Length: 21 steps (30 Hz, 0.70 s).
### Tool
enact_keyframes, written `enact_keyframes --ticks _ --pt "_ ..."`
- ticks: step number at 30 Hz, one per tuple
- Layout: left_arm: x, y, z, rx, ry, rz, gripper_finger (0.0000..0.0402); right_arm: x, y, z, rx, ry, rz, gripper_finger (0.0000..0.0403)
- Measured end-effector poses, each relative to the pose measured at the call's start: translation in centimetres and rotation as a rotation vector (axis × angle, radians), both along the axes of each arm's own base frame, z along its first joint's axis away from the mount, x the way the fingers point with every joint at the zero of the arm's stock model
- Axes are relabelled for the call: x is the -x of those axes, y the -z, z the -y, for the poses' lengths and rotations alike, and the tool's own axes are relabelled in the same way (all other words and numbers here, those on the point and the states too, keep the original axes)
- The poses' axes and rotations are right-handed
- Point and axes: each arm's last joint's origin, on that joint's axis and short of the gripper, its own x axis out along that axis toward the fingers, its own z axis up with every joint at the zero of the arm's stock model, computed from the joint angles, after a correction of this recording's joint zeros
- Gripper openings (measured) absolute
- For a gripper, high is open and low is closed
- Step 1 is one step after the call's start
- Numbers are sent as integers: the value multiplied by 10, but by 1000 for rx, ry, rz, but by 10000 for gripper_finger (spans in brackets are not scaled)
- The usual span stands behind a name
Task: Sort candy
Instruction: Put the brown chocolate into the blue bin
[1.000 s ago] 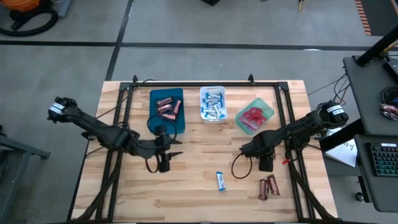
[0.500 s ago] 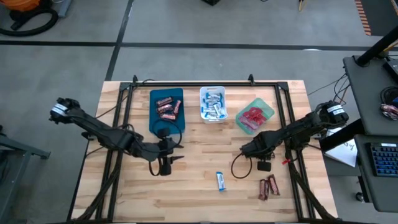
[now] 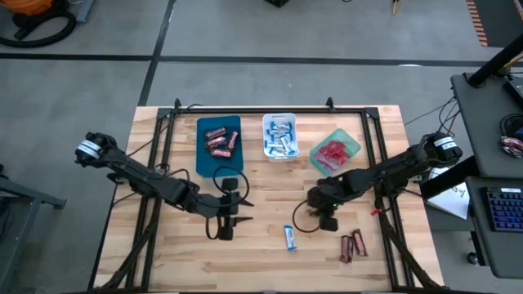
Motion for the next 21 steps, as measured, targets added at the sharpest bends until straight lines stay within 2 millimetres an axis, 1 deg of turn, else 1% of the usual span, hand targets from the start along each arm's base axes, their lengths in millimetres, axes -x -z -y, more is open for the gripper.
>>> enact_keyframes --ticks 5,13,16,21 --pt "-13 10 6 -35 26 49 169 -21 -10 -5 -38 -80 255 12" --pt "-35 20 16 -75 62 211 169 -40 -26 -10 -30 -183 554 12" --pt "-42 24 19 -85 68 271 169 -44 -31 -11 -23 -204 628 12" --pt "-53 34 19 -85 57 352 169 -47 -35 -12 -8 -234 691 12"
